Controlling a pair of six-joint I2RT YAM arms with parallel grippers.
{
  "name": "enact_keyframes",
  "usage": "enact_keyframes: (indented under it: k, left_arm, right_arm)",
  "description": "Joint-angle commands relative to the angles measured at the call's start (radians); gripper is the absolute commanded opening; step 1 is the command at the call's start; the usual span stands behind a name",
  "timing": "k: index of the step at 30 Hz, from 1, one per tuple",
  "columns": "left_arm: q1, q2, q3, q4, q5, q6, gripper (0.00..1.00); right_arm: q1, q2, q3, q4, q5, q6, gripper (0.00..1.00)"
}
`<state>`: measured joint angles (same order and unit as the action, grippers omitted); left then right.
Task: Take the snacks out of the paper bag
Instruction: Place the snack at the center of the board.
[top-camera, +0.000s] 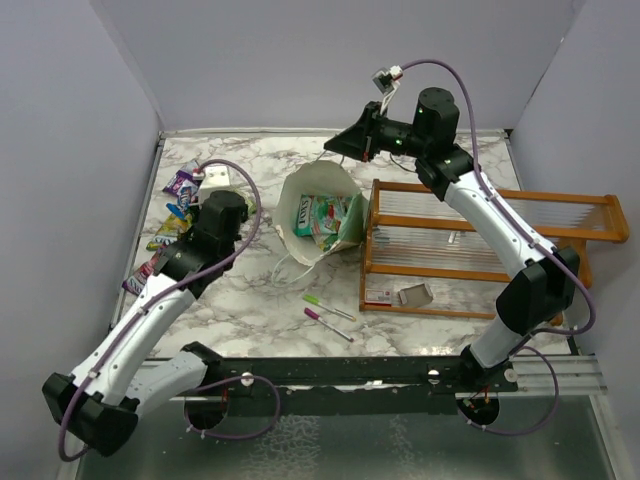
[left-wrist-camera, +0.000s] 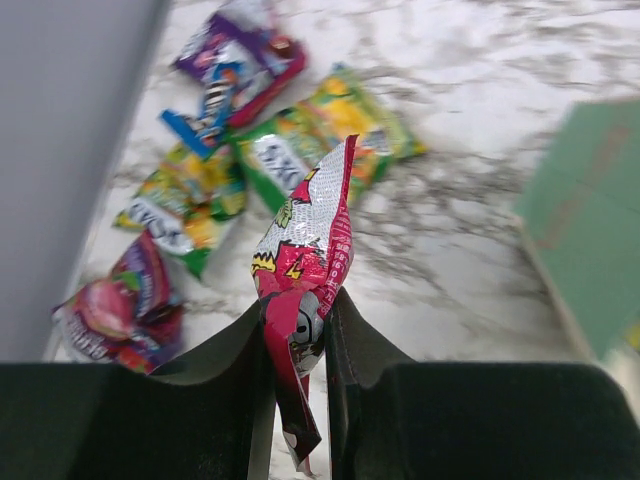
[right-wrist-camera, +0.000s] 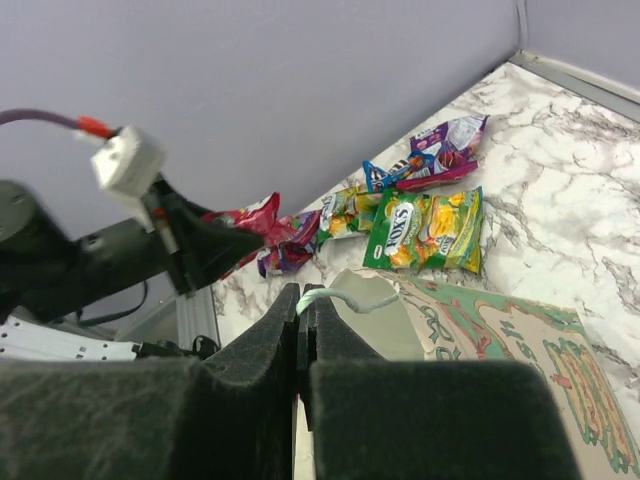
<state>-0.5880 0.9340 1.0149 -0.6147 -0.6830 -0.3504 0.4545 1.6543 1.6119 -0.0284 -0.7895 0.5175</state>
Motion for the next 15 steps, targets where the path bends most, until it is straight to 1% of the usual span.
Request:
enact_keyframes:
  k: [1, 3, 5, 7, 10, 13, 15]
  left_arm:
    - [0.229, 0.041, -0.067, 0.047, 0.057, 0.031, 0.0]
    - [0.316, 0.082, -0.106, 0.095, 0.136, 0.042, 0.0]
    - [0.366, 0.14, -0.123, 0.111, 0.152, 0.043, 0.0]
    - [0.389, 0.2, -0.137, 0.123, 0.148, 0.031, 0.0]
    - [0.409, 0.277, -0.161, 0.141, 0.18, 0.028, 0.0]
    - [0.438, 0.343, -0.183, 0.166, 0.239, 0.051, 0.0]
    - [0.453, 0.394, -0.165, 0.137, 0.235, 0.054, 0.0]
  right_arm:
    - [0.0, 0.004, 0.016, 0.025, 0.002, -0.014, 0.01]
    - [0.0, 0.008, 0.01, 0.038, 0.009, -0.011, 0.01]
    - [0.0, 0.025, 0.027, 0.042, 0.01, -0.008, 0.01]
    - [0.0, 0.049, 0.062, 0.051, 0.01, -0.005, 0.01]
    - [0.0, 0.09, 0.138, 0.047, 0.023, -0.042, 0.01]
    - [-0.006, 0.136, 0.233, 0.009, 0.033, -0.139, 0.01]
    - [-0.012, 0.175, 0.321, -0.05, 0.07, -0.215, 0.01]
